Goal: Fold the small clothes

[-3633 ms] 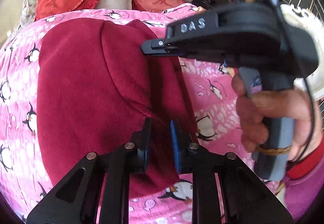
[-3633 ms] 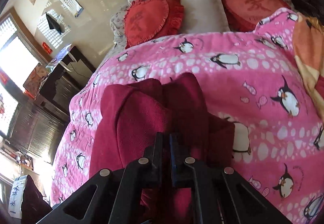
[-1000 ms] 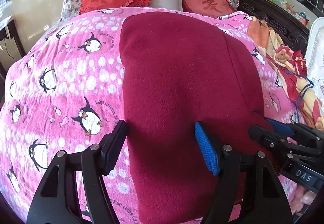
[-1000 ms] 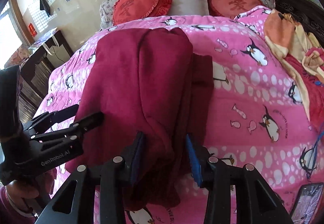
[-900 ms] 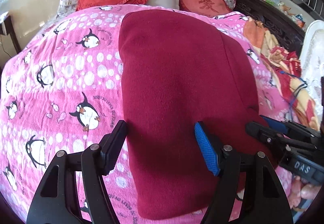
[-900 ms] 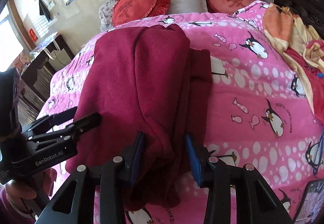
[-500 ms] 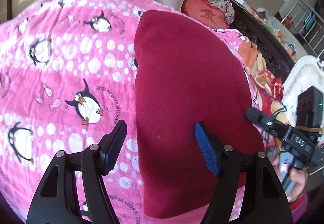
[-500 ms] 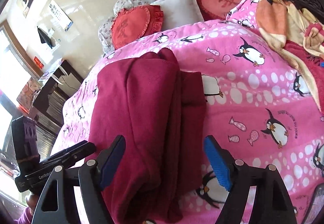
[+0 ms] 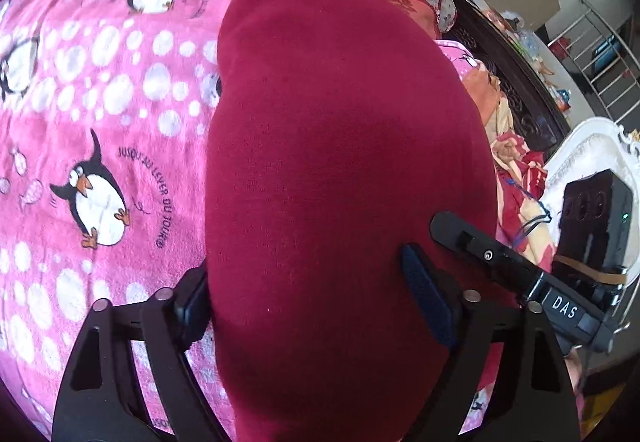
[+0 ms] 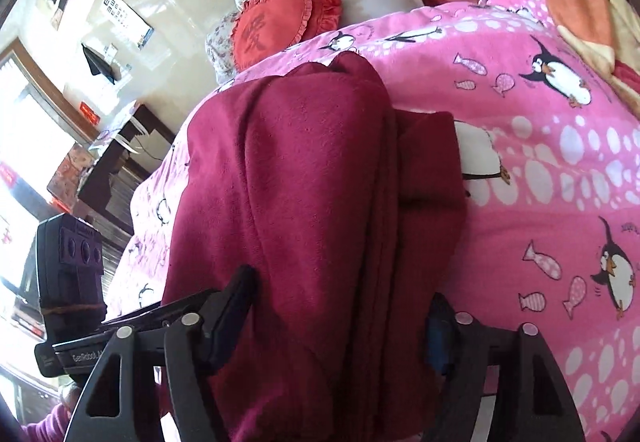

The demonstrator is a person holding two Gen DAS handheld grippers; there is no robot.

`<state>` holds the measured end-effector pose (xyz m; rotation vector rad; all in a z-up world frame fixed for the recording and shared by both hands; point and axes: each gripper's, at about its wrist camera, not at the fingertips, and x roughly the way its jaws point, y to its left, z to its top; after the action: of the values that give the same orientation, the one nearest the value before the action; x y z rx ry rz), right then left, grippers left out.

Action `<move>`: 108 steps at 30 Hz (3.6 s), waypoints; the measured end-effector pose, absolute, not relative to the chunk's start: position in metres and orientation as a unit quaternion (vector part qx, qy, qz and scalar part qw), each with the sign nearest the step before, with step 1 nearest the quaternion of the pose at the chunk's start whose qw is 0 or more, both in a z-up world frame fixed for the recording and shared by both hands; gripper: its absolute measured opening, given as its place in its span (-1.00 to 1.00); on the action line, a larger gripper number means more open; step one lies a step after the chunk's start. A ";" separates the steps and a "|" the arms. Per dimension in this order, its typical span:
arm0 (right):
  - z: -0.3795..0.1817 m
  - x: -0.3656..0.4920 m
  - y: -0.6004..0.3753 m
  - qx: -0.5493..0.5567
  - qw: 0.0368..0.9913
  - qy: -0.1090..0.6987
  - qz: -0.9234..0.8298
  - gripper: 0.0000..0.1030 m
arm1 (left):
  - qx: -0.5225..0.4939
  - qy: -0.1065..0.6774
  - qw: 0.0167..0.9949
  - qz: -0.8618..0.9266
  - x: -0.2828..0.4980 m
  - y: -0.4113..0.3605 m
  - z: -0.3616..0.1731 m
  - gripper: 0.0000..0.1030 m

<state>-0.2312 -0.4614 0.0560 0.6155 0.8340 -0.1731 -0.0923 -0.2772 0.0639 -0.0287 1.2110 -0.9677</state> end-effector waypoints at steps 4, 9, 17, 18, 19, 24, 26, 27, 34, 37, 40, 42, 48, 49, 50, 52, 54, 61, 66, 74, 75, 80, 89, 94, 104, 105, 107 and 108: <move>0.078 -0.240 -0.455 0.311 0.869 0.379 -0.067 -0.25 | -0.005 0.535 0.717 -0.446 -0.099 -0.265 0.089 -0.02; 0.104 -0.245 -0.422 0.315 0.870 0.380 -0.020 -0.27 | 0.030 0.520 0.734 -0.437 -0.112 -0.224 0.132 -0.04; 0.053 -0.231 -0.365 0.318 0.829 0.460 0.010 -0.15 | 0.047 0.569 0.731 -0.373 -0.126 -0.162 0.084 0.00; 0.048 -0.232 -0.362 0.313 0.828 0.466 -0.008 -0.05 | 0.039 0.562 0.737 -0.373 -0.129 -0.159 0.082 0.03; 0.050 -0.235 -0.362 0.314 0.831 0.460 -0.007 -0.05 | 0.035 0.555 0.744 -0.370 -0.131 -0.156 0.082 0.07; 0.084 -0.250 -0.361 0.283 0.852 0.440 -0.026 -0.05 | 0.030 0.547 0.761 -0.348 -0.135 -0.151 0.090 0.14; 0.097 -0.252 -0.355 0.248 0.866 0.432 -0.033 -0.05 | 0.033 0.538 0.772 -0.338 -0.138 -0.146 0.093 0.16; 0.106 -0.254 -0.350 0.230 0.878 0.418 -0.037 -0.05 | 0.034 0.532 0.777 -0.336 -0.140 -0.146 0.095 0.16; 0.123 -0.253 -0.332 0.204 0.895 0.397 -0.007 -0.05 | 0.078 0.478 0.818 -0.311 -0.150 -0.137 0.114 0.27; 0.102 -0.250 -0.315 0.168 0.886 0.433 -0.008 -0.14 | 0.078 0.467 0.826 -0.304 -0.152 -0.134 0.115 0.29; 0.068 -0.249 -0.308 0.120 0.866 0.482 -0.051 -0.16 | 0.079 0.459 0.833 -0.298 -0.155 -0.132 0.116 0.29; 0.062 -0.255 -0.308 0.125 0.870 0.474 -0.057 -0.16 | 0.086 0.449 0.839 -0.294 -0.159 -0.133 0.117 0.29; 0.088 -0.263 -0.309 0.136 0.879 0.454 -0.056 -0.16 | 0.098 0.424 0.854 -0.284 -0.168 -0.133 0.128 0.29; 0.094 -0.265 -0.309 0.136 0.883 0.446 -0.060 -0.14 | 0.096 0.417 0.858 -0.283 -0.169 -0.132 0.131 0.29; 0.098 -0.266 -0.308 0.137 0.887 0.437 -0.063 -0.10 | 0.095 0.412 0.861 -0.282 -0.170 -0.131 0.134 0.29; 0.109 -0.270 -0.306 0.136 0.894 0.420 -0.073 -0.07 | 0.094 0.403 0.866 -0.280 -0.174 -0.129 0.139 0.29; 0.117 -0.273 -0.304 0.132 0.898 0.410 -0.084 -0.06 | 0.096 0.397 0.870 -0.277 -0.176 -0.128 0.143 0.29; 0.127 -0.281 -0.300 0.142 0.900 0.397 -0.109 0.32 | 0.087 0.392 0.876 -0.265 -0.183 -0.119 0.152 0.29; 0.130 -0.288 -0.295 0.144 0.899 0.395 -0.122 0.32 | 0.086 0.389 0.879 -0.261 -0.188 -0.115 0.159 0.29; 0.133 -0.299 -0.287 0.151 0.896 0.396 -0.130 0.32 | 0.094 0.361 0.890 -0.263 -0.206 -0.111 0.173 0.29; 0.134 -0.300 -0.285 0.150 0.898 0.393 -0.131 0.32 | 0.095 0.356 0.891 -0.265 -0.209 -0.110 0.174 0.29; 0.138 -0.307 -0.282 0.144 0.901 0.386 -0.137 0.33 | 0.098 0.347 0.892 -0.274 -0.216 -0.109 0.174 0.29; 0.129 -0.289 -0.285 0.141 0.900 0.392 -0.129 0.34 | 0.113 0.346 0.891 -0.273 -0.209 -0.113 0.170 0.29; 0.127 -0.281 -0.286 0.145 0.902 0.388 -0.124 0.33 | 0.118 0.343 0.891 -0.271 -0.206 -0.112 0.169 0.29; 0.124 -0.277 -0.287 0.133 0.903 0.389 -0.125 0.34 | 0.122 0.342 0.886 -0.288 -0.214 -0.116 0.164 0.29; 0.124 -0.278 -0.288 0.130 0.904 0.388 -0.127 0.34 | 0.123 0.340 0.886 -0.289 -0.215 -0.116 0.164 0.29; 0.124 -0.279 -0.290 0.133 0.904 0.385 -0.129 0.34 | 0.126 0.334 0.888 -0.290 -0.217 -0.115 0.165 0.29; 0.124 -0.280 -0.292 0.136 0.904 0.384 -0.129 0.34 | 0.127 0.331 0.889 -0.290 -0.218 -0.114 0.166 0.29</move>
<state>-0.2795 -0.2919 0.1242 0.2806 0.7933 -0.2674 -0.2181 -0.1143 0.1657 0.2647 0.6886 -0.6028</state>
